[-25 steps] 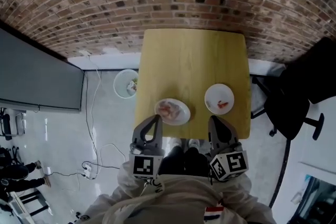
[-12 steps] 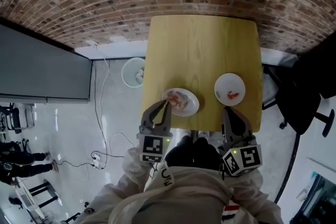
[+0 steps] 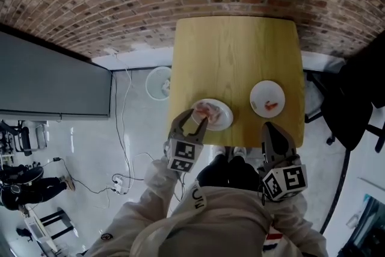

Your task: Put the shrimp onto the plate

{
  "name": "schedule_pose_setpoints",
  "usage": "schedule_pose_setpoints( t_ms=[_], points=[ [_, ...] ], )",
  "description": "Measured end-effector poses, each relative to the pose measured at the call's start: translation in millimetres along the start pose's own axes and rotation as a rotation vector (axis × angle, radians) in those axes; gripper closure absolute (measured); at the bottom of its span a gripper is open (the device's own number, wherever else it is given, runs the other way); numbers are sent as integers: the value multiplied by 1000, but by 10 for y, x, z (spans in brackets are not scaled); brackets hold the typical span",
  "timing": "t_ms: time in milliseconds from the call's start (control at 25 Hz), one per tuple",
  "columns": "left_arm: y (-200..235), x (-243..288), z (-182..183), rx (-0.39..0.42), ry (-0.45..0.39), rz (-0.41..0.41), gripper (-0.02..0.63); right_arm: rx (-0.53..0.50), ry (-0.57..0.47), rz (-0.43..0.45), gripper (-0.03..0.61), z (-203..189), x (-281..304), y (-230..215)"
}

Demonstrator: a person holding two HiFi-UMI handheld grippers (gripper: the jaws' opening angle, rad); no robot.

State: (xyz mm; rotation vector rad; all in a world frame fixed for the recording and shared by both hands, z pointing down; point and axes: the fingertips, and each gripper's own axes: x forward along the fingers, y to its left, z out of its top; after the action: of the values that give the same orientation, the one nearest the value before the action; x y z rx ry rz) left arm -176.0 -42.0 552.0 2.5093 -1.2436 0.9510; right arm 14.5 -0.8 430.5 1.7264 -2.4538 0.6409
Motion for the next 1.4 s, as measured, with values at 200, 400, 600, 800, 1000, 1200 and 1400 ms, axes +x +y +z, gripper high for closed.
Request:
schedule_pose_setpoints(
  t_ms=[200,400,600,800,1000,1200,1400],
  points=[
    [-123,120,-161,57,94,-62,390,6,-2,-12,555,28,-75,-16],
    [-292,294,-247,56,135,-96,365,3,1,-12,555,55,-125,-32],
    [-405,471,-380,46,196,-120,356,13,10,-28,555,15,-171,-88],
    [-461,588,-566,18,281,-123,356,33,19,-48,555,17,-191,-122],
    [-565,669,-697,-31,338,-156,356,48,27,-61,555,-54,-203,-192],
    [-591,745,-731,-53,359,-165,356,59,30,-72,555,-122,-210,-271],
    [-597,797,-726,-86,372,-175,356,71,39,-78,555,-107,-197,-307]
  ],
)
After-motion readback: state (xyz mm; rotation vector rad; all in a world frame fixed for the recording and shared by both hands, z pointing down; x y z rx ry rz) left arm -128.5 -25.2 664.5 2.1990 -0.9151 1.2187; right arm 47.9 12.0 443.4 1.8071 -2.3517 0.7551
